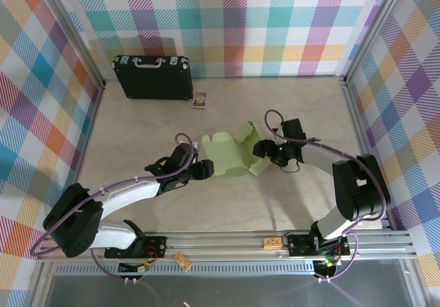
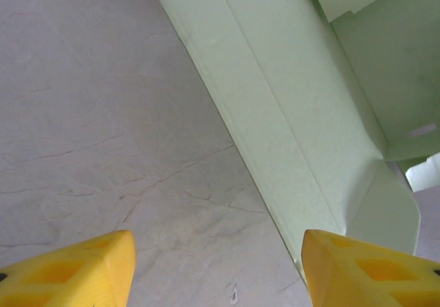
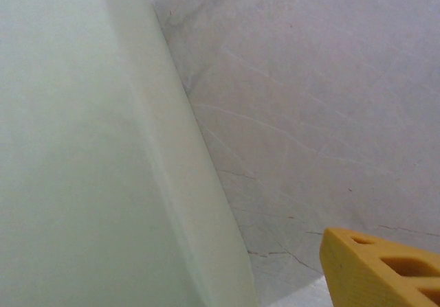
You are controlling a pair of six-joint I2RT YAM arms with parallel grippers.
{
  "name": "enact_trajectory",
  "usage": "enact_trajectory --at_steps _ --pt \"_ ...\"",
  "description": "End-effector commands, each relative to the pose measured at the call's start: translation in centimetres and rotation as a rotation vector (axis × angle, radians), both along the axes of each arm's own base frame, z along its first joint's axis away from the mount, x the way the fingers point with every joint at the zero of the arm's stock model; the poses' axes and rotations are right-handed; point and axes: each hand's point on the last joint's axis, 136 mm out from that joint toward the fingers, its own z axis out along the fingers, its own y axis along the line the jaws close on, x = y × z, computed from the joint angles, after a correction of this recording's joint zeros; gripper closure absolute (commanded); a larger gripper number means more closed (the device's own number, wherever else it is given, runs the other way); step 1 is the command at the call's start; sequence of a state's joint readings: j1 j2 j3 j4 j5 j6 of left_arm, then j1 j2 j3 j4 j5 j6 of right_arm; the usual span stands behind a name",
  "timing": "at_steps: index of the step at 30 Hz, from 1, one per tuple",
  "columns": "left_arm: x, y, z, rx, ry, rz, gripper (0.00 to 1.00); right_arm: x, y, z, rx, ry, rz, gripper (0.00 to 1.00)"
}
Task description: Fold the paper box
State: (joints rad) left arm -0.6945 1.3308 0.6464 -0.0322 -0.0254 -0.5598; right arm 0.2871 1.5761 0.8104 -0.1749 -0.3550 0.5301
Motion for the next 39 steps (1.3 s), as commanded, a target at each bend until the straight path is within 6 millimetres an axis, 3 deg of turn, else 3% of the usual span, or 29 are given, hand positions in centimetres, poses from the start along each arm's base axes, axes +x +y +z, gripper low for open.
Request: enact_trajectory --at_steps 1,11,23,32,39 --pt "2.2 -1.8 2.0 -0.133 -0.016 0.049 0.36 -0.4 0.2 -0.5 0.02 0.002 0.026 0.25" --pt "4.1 -4.1 0.9 -0.157 0.044 0.038 0.56 -0.6 0.7 0.0 0.049 -0.008 0.045 0.26" --pt "4.9 -3.7 2.6 -0.057 0.033 -0.026 1.0 -0.3 0.8 1.0 0.05 -0.028 0.05 0.24" --pt "4.0 -1.4 4.8 0.269 0.053 -0.219 1.0 -0.2 0.4 3.9 0.013 -0.117 0.091 0.1" --pt "2.9 0.5 7.0 0.505 0.081 -0.429 1.0 -2.5 0.2 7.2 0.019 -0.189 0.165 0.06"
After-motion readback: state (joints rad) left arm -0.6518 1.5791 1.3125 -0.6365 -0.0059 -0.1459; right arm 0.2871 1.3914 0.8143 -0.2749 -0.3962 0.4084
